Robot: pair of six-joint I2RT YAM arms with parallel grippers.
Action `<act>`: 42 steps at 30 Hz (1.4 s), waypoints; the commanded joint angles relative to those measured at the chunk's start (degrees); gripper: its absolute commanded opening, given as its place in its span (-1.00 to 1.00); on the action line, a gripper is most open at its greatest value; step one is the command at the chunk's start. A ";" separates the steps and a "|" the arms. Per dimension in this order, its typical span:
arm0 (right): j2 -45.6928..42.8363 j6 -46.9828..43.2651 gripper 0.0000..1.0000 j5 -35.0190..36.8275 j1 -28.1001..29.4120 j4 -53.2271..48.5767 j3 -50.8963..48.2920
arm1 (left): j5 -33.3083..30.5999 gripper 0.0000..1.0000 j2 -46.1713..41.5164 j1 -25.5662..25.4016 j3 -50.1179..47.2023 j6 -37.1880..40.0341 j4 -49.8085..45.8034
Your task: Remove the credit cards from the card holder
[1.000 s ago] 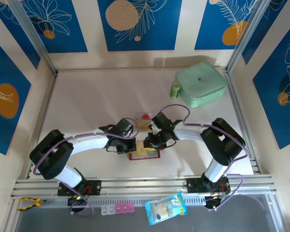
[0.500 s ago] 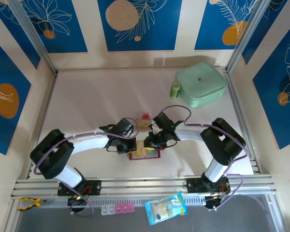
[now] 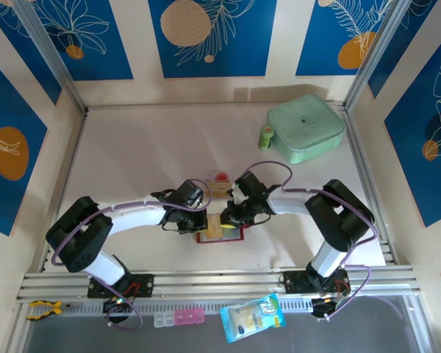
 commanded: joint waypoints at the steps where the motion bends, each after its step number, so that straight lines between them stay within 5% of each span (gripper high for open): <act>1: -2.15 -0.93 -0.84 0.64 -0.63 -2.55 -1.00 | -0.91 -0.95 1.49 -0.30 0.23 0.83 -2.76; 17: -8.36 -8.42 -0.91 3.54 -3.17 -15.15 2.16 | -0.94 -0.94 1.48 -0.21 0.14 0.88 -2.16; 42: -4.51 -5.52 -0.69 4.03 -0.35 -12.29 3.89 | -0.82 -0.94 1.57 -0.23 -0.29 0.72 -1.44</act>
